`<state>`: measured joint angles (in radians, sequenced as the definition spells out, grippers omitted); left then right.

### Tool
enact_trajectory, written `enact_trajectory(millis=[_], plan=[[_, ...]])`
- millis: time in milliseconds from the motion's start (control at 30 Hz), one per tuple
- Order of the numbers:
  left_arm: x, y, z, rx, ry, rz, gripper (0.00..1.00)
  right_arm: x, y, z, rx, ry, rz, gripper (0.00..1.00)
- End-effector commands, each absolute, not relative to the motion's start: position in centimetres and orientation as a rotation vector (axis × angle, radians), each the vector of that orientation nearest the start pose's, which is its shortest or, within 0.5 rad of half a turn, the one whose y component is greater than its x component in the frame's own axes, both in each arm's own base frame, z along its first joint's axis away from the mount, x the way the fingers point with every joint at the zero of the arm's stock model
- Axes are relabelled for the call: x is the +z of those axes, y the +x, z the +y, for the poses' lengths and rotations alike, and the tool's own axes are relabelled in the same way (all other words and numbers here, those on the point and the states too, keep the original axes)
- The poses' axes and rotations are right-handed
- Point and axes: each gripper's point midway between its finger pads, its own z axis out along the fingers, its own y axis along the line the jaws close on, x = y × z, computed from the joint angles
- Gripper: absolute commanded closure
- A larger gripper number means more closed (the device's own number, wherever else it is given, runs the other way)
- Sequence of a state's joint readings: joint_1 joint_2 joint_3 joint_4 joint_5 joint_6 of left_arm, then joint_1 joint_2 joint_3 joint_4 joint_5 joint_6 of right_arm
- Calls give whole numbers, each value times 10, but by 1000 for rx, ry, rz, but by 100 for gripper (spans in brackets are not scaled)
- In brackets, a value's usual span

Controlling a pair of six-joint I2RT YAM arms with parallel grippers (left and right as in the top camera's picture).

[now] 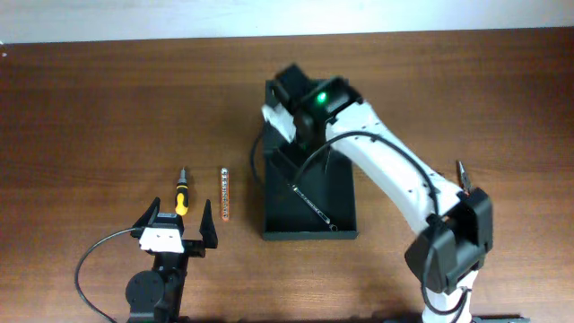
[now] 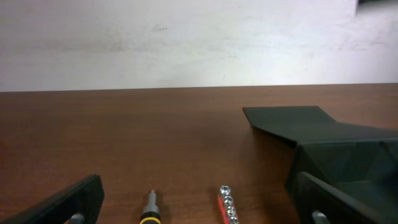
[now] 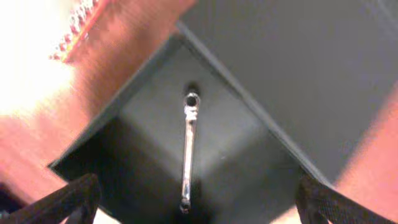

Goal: Pack container
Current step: 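Lower the wrench into the box and open the right gripper, then withdraw the right gripper toward the red-handled cutters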

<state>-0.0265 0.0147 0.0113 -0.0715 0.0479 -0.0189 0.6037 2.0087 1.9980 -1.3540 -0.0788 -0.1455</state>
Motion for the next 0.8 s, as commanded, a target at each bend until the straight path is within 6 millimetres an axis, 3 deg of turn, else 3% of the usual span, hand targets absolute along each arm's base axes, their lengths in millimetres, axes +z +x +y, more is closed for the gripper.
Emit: enact_trajectory(millis=[0, 167, 300, 433, 533, 667, 767], plan=[[157, 246, -13, -57, 51, 1647, 1, 217, 373, 223, 53, -867, 2713, 1], [157, 246, -13, -57, 51, 1647, 1, 270, 376, 142, -153, -528, 2771, 1], [157, 246, -13, -57, 51, 1647, 1, 302, 378, 99, -133, -308, 2727, 1], [157, 246, -13, -57, 51, 1647, 1, 321, 361, 63, -91, -131, 2711, 1], [157, 246, -13, -57, 51, 1647, 1, 319, 331, 36, -118, -55, 2747, 1], [157, 246, -13, -57, 51, 1647, 1, 292, 292, 7, -161, 36, 2855, 1], [157, 246, -13, -57, 51, 1647, 1, 263, 286, 4, -107, 74, 2920, 1]])
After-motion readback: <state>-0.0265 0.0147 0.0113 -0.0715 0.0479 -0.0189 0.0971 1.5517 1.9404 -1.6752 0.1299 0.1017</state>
